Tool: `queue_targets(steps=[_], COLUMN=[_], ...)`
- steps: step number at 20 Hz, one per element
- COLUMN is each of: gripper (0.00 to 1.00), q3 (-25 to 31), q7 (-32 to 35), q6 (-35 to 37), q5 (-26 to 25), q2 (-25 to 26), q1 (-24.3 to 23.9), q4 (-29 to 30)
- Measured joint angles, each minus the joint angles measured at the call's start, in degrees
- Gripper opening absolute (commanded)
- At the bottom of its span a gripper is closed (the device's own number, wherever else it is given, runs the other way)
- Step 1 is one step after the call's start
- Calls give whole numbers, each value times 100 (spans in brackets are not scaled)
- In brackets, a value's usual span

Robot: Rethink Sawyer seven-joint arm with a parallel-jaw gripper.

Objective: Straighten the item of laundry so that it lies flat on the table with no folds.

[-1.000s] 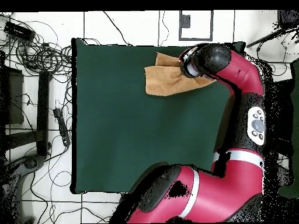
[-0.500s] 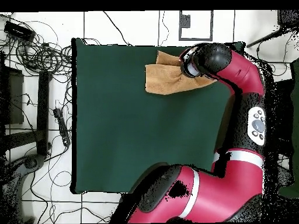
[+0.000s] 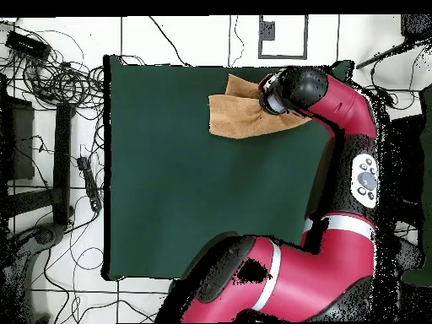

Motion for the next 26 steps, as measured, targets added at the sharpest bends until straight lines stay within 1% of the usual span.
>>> queue_targets(steps=[6,15,26], gripper=[0,0,0], q3=[-152,-189,-238], q7=[79,655,757], q6=[1,2,2], q5=[32,200,188], q2=[79,186,252], q1=[218,585,575], q4=[-197,-591,-638])
